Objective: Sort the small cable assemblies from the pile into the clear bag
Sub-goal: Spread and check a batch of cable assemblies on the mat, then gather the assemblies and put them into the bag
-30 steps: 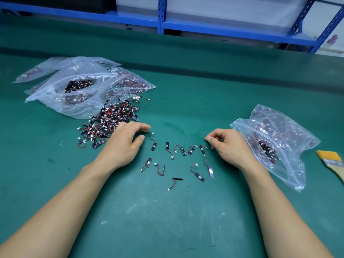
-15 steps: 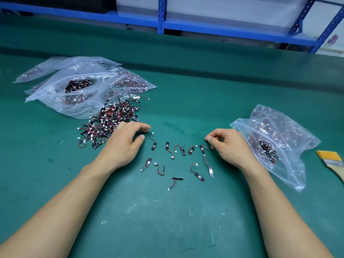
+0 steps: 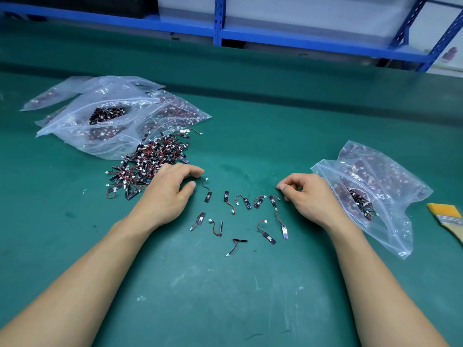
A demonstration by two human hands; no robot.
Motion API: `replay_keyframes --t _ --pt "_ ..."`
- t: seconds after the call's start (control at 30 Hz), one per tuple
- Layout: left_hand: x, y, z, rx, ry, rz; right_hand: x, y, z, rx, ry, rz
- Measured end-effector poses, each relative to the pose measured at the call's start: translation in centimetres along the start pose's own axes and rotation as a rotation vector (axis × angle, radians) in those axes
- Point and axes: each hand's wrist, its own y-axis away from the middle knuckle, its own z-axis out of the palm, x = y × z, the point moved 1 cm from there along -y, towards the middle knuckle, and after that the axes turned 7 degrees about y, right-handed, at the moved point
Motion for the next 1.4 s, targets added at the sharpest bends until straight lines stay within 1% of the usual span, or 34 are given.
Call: replay_keyframes --t 0.33,0.5,0.63,0.83,0.93,1.07,1.2,1.27,1.33,1.4 --pt "0.0 0.1 0.0 0.006 0.057 -0.034 0.1 0.0 0.1 -0.002 -0.022 0.003" --pt "0.7 0.2 -0.1 -0.027 0.022 -0.047 0.3 -0.2 0.2 0.001 -0.049 0.014" --pt "1.5 0.5 -0.1 -0.121 -0.038 -0.01 0.4 -0.2 0.3 0.016 -0.07 0.038" --pt "3.6 1.6 1.8 -0.363 -0.131 0.186 0.4 -0.3 0.5 0.046 -0.09 0.064" --pt "5.1 1.6 4.2 -0.418 -0.207 0.248 0.2 -0.4 0.5 0.065 -0.076 0.08" --pt "6.9 0.6 6.7 -0.391 -0.29 0.233 0.0 -0.3 0.5 0.085 -0.062 0.08" --pt "8.8 -0.1 8.8 -0.384 -0.268 0.192 -0.1 -0.2 0.5 0.103 -0.046 0.072" --pt "9.2 -0.3 9.3 -0.324 -0.208 0.185 -0.1 -0.2 0.5 0.103 -0.042 0.073" --pt "9.1 -0.7 9.0 -0.236 -0.085 0.206 -0.1 -0.2 0.5 0.098 -0.044 0.076" --pt "8.7 -0.7 8.3 -0.191 0.014 0.226 0.0 -0.3 0.5 0.094 -0.04 0.077"
